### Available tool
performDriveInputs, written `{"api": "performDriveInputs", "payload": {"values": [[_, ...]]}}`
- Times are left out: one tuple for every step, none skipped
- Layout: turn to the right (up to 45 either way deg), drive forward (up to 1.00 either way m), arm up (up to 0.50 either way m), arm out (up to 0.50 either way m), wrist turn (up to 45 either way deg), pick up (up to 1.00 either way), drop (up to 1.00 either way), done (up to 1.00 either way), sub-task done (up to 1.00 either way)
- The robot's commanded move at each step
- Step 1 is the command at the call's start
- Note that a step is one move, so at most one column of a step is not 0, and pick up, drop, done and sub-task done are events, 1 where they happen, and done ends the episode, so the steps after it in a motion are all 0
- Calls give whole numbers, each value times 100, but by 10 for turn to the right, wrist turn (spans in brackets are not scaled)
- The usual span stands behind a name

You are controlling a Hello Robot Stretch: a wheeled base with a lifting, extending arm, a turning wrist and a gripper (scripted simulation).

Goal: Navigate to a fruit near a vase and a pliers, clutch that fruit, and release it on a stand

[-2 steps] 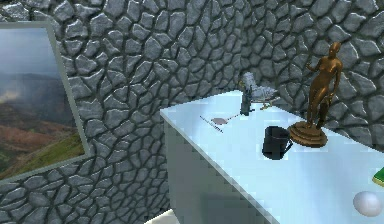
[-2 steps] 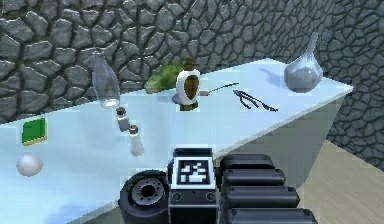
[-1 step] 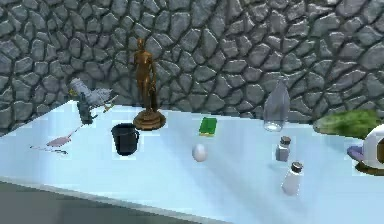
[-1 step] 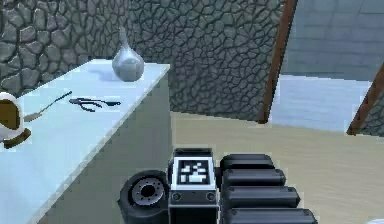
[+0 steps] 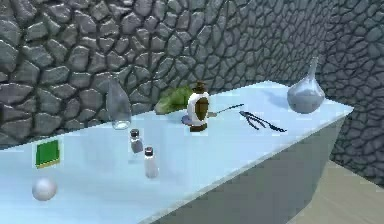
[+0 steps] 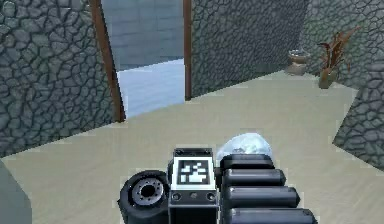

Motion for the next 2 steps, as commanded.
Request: {"api": "performDriveInputs", "payload": {"values": [[450, 0, 0, 0, 0, 0, 0, 0, 0], [270, 0, 0, 0, 0, 0, 0, 0, 0]]}}
